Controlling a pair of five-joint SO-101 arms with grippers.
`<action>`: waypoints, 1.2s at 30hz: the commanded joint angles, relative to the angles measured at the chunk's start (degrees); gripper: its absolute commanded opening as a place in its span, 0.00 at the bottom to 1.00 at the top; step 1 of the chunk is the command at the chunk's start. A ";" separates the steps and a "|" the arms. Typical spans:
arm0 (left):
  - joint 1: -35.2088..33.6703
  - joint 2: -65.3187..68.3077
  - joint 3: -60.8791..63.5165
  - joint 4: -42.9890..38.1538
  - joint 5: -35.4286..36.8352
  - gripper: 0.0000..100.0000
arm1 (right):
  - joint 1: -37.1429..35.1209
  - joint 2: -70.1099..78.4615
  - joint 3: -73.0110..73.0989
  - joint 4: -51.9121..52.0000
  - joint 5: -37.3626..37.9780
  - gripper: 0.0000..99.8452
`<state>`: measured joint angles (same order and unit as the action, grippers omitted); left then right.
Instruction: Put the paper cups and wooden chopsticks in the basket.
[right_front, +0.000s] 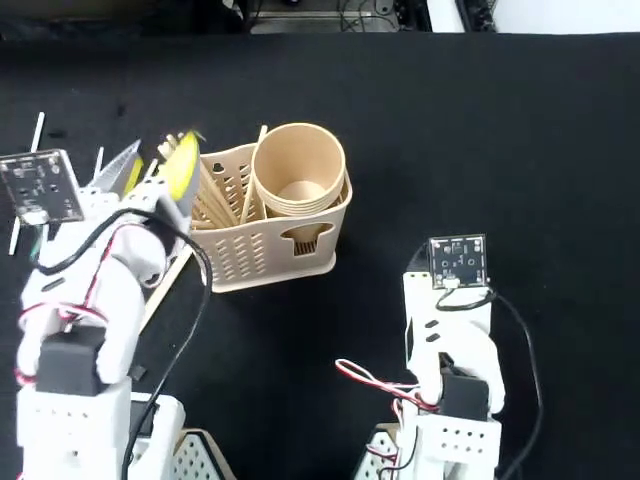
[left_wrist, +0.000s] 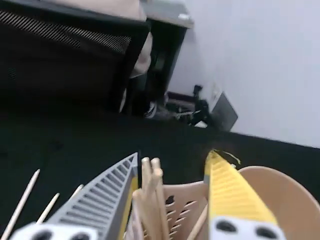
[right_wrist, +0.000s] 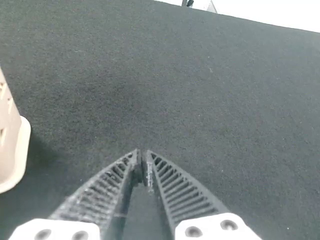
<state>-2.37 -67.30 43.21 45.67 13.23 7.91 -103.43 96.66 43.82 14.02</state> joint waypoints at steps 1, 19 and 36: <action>-7.08 -0.09 -10.86 10.90 -0.79 0.23 | -0.26 -3.74 -0.22 -0.62 0.00 0.02; -39.60 0.62 9.45 16.26 -28.75 0.23 | -0.35 -3.74 -0.22 -0.53 0.00 0.02; -38.29 37.19 1.27 9.58 -29.63 0.22 | -0.26 -3.65 -0.22 -0.53 0.00 0.02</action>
<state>-41.23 -42.33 53.05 56.22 -15.25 7.91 -103.43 96.66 43.82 14.02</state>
